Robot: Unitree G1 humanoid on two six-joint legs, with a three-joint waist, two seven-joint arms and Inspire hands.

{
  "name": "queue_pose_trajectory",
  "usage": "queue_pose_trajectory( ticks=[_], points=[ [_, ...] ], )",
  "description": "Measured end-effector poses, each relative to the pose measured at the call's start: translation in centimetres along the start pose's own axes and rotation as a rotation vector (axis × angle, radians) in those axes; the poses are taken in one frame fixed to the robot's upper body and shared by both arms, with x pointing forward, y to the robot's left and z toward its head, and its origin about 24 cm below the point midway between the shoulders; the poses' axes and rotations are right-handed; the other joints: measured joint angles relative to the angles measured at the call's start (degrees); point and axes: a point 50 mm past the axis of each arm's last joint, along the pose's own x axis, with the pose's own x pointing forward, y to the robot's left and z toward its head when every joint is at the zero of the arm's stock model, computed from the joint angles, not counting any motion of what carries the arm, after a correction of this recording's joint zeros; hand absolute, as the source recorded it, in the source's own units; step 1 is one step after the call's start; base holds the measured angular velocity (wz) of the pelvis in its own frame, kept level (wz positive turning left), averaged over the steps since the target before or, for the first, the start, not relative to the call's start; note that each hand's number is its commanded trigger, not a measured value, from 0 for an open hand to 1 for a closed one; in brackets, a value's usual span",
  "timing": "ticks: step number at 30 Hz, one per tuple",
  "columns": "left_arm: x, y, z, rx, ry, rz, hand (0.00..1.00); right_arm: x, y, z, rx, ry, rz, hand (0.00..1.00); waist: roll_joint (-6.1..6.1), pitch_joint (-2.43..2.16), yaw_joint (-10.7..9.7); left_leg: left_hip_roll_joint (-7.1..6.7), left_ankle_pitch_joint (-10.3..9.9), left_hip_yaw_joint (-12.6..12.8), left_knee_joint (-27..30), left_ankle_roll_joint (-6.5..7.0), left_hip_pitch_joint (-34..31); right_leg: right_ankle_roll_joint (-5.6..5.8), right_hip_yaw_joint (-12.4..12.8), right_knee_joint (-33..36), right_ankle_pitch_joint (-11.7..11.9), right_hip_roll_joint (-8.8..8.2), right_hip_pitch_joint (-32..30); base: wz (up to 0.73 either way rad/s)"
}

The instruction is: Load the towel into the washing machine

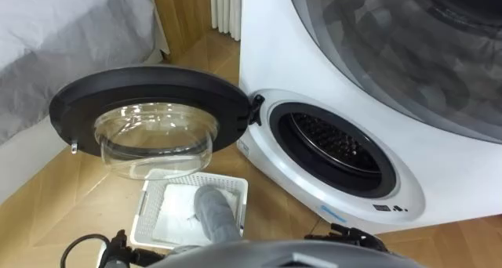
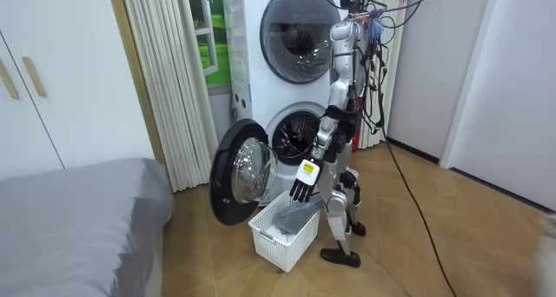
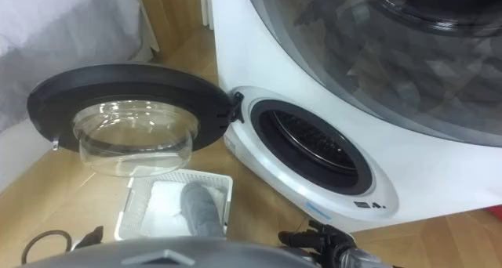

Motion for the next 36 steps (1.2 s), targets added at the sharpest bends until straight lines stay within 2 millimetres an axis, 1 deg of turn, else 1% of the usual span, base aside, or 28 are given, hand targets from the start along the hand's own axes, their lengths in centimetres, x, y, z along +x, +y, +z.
queue_pose_trajectory(
  ticks=[8, 9, 10, 12, 13, 14, 15, 17, 18, 19, 20, 21, 22, 23, 24, 25, 26, 27, 28, 29, 31, 32, 33, 34, 35, 36],
  points=[
    [0.1, 0.2, 0.4, 0.029, -0.014, 0.001, 0.0, 0.0, 0.0, 0.2, -0.02, -0.015, 0.002, 0.0, 0.1, -0.03, 0.1, 0.01, 0.0, 0.0, 0.5, 0.01, -1.5, -0.03, 0.0, 0.2, 0.0, -0.08, -1.5, 0.0],
    [0.1, 0.2, 0.5, 0.033, -0.018, -0.001, 0.0, 0.0, 0.0, 0.3, -0.021, -0.02, 0.004, 0.0, 0.2, -0.15, 0.1, 0.02, 0.0, -0.1, 0.6, 0.01, -2.0, -0.03, 0.0, 0.2, 0.0, -0.08, -2.0, 0.0],
    [0.1, 0.1, 0.7, 0.034, -0.023, -0.003, 0.0, 0.0, -0.1, 0.4, -0.023, -0.023, 0.004, 0.0, 0.35, -0.12, 0.1, 0.02, 0.0, -0.1, 0.6, 0.01, -2.3, -0.02, 0.0, 0.2, 0.1, -0.07, -2.1, 0.0],
    [0.1, 0.0, 0.9, 0.057, -0.03, -0.01, 0.0, 0.0, -0.2, 0.5, -0.024, -0.023, 0.001, 0.0, 0.74, -0.23, 0.1, 0.01, 0.0, -0.1, 0.6, 0.02, -2.8, -0.01, -0.1, 0.2, 0.1, -0.08, -2.5, 0.0],
    [0.2, -0.1, 1.1, 0.086, -0.038, -0.013, 0.0, 0.0, -0.2, 0.6, -0.025, -0.024, 0.0, 0.0, 0.94, -0.25, -0.1, -0.01, 0.0, -0.4, 0.5, 0.06, -3.2, -0.02, -0.1, 0.2, 0.1, -0.09, -2.9, 0.0],
    [0.2, -0.2, 1.2, 0.089, -0.042, -0.014, 0.0, 0.0, -0.2, 0.6, -0.025, -0.026, 0.001, 0.0, 0.83, -0.32, -0.4, -0.04, 0.1, -0.7, 0.5, 0.1, -3.4, -0.01, -0.2, 0.2, 0.1, -0.12, -3.0, 0.12],
    [0.2, -0.2, 1.4, 0.12, -0.051, -0.017, 0.0, 0.0, -0.2, 0.9, -0.03, -0.032, 0.002, 0.0, 0.88, -0.37, -1.1, -0.08, 0.1, -1.0, 0.6, 0.16, -4.0, -0.01, -0.6, 0.2, 0.1, -0.17, -3.3, 0.15],
    [0.3, -0.3, 2.1, 0.178, -0.076, -0.021, 0.0, 0.1, -0.1, 1.3, -0.053, -0.039, 0.005, 0.0, 1.05, -0.32, -1.4, -0.11, 0.2, -1.3, 0.6, 0.17, -4.8, -0.01, -1.3, 0.2, 0.1, -0.23, -4.1, 0.12],
    [0.4, -0.4, 2.9, 0.224, -0.101, -0.021, 0.0, 0.1, 0.0, 1.6, -0.064, -0.046, 0.007, 0.0, 1.08, -0.36, -1.6, -0.15, 0.4, -1.6, 0.7, 0.21, -5.7, -0.02, -1.3, 0.5, 0.1, -0.31, -5.0, 0.07],
    [0.4, -0.5, 3.9, 0.277, -0.131, -0.022, 0.0, 0.1, 0.1, 2.0, -0.081, -0.054, 0.011, 0.0, 1.07, -0.22, -1.6, -0.13, 0.5, -1.6, 0.7, 0.24, -6.5, -0.04, -1.1, 1.0, 0.2, -0.33, -6.2, 0.0],
    [0.4, -0.6, 4.3, 0.304, -0.146, -0.022, 0.0, 0.2, 0.2, 2.3, -0.096, -0.056, 0.014, 0.0, 1.07, -0.2, -1.5, -0.11, 0.6, -1.6, 0.8, 0.24, -7.1, -0.07, -0.9, 1.2, 0.2, -0.33, -6.9, -0.04],
    [0.5, -0.8, 5.3, 0.369, -0.177, -0.022, 0.0, 0.3, 0.5, 2.8, -0.129, -0.06, 0.021, 0.0, 1.06, -0.16, -1.5, -0.1, 0.6, -1.6, 1.1, 0.25, -8.2, -0.13, -0.7, 1.5, 0.2, -0.33, -8.0, -0.1],
    [0.5, -1.0, 6.3, 0.45, -0.213, -0.023, 0.0, 0.4, 0.8, 3.6, -0.171, -0.069, 0.028, 0.0, 1.16, -0.06, -1.5, -0.07, 0.7, -1.6, 1.3, 0.3, -9.4, -0.13, 0.0, 2.3, 0.2, -0.36, -9.6, -0.08],
    [0.5, -1.1, 6.9, 0.483, -0.232, -0.024, 0.0, 0.4, 0.9, 4.0, -0.19, -0.075, 0.032, 0.0, 1.17, 0.0, -1.7, -0.08, 0.8, -1.6, 1.5, 0.36, -10.1, -0.13, 0.1, 2.6, 0.2, -0.42, -10.3, -0.03],
    [0.4, -1.5, 8.2, 0.547, -0.272, -0.024, 0.0, 0.5, 1.3, 5.1, -0.229, -0.092, 0.039, 0.0, 1.36, 0.21, -2.3, -0.12, 0.9, -1.7, 2.1, 0.5, -11.7, -0.13, 0.1, 3.6, 0.2, -0.61, -12.1, 0.06],
    [0.3, -2.0, 9.6, 0.594, -0.318, -0.026, 0.0, 0.5, 1.6, 6.4, -0.27, -0.114, 0.042, 0.0, 1.73, 0.56, -3.0, -0.17, 1.0, -1.7, 2.7, 0.64, -13.4, -0.13, 0.4, 4.8, 0.2, -0.85, -14.0, 0.04],
    [0.2, -2.3, 10.4, 0.609, -0.342, -0.029, 0.0, 0.5, 1.7, 6.9, -0.286, -0.124, 0.041, 0.0, 1.87, 0.77, -3.1, -0.23, 1.1, -1.7, 2.8, 0.7, -13.9, -0.13, 0.5, 5.2, 0.2, -0.9, -14.8, -0.07],
    [0.0, -2.8, 12.1, 0.637, -0.394, -0.036, 0.0, 0.5, 2.1, 8.1, -0.312, -0.149, 0.044, 0.0, 2.0, 1.38, -3.1, -0.32, 1.1, -1.4, 3.1, 0.8, -15.0, -0.13, 1.3, 6.0, 0.2, -1.04, -16.2, -0.17],
    [-0.3, -3.3, 13.7, 0.669, -0.443, -0.039, 0.0, 0.4, 2.4, 9.3, -0.337, -0.179, 0.048, 0.0, 2.05, 1.69, -3.4, -0.4, 1.2, -1.1, 3.3, 0.97, -16.4, -0.13, 1.6, 6.8, 0.2, -1.23, -18.2, -0.17],
    [-0.4, -3.4, 14.5, 0.688, -0.468, -0.039, 0.0, 0.4, 2.6, 10.0, -0.347, -0.195, 0.05, 0.0, 2.07, 1.82, -3.6, -0.43, 1.3, -1.0, 3.7, 0.99, -17.4, -0.13, 1.6, 7.2, 0.2, -1.33, -19.2, -0.11],
    [-0.8, -3.7, 16.8, 0.772, -0.526, -0.026, 0.0, 0.2, 3.4, 12.2, -0.394, -0.247, 0.058, 0.0, 2.11, 2.32, -4.5, -0.45, 1.3, -0.8, 5.2, 1.01, -20.9, -0.13, 2.4, 9.3, 0.2, -1.55, -23.2, -0.14],
    [-0.9, -3.7, 17.4, 0.779, -0.536, -0.021, 0.0, 0.1, 3.6, 12.6, -0.404, -0.255, 0.06, 0.0, 2.05, 2.37, -4.6, -0.44, 1.3, -0.7, 5.5, 1.01, -21.6, -0.14, 2.9, 9.5, 0.2, -1.54, -24.2, -0.23],
    [-1.1, -3.6, 18.2, 0.801, -0.552, -0.011, 0.0, 0.0, 4.1, 13.4, -0.423, -0.272, 0.062, 0.0, 1.91, 2.67, -4.8, -0.44, 1.3, -0.6, 6.4, 1.01, -23.3, -0.22, 3.6, 9.9, 0.3, -1.54, -25.8, -0.19],
    [-1.3, -3.6, 19.1, 0.822, -0.573, 0.0, 0.0, -0.1, 4.4, 14.2, -0.432, -0.293, 0.061, 0.0, 2.0, 3.36, -5.2, -0.44, 1.3, -0.5, 7.7, 1.02, -25.2, -0.3, 4.1, 10.5, 0.3, -1.66, -27.4, -0.15],
    [-1.5, -3.7, 19.5, 0.837, -0.585, 0.005, 0.0, -0.2, 4.5, 14.6, -0.436, -0.3, 0.061, 0.0, 2.06, 3.42, -5.6, -0.46, 1.3, -0.4, 8.1, 1.02, -26.2, -0.3, 4.2, 10.7, 0.3, -1.73, -28.4, -0.07],
    [-1.7, -3.7, 20.1, 0.862, -0.6, 0.014, 0.0, -0.3, 4.7, 15.1, -0.449, -0.312, 0.062, 0.0, 2.22, 3.63, -6.0, -0.45, 1.3, -0.3, 9.0, 1.02, -28.1, -0.3, 4.7, 11.6, 0.3, -1.78, -30.3, -0.08]
  ],
)
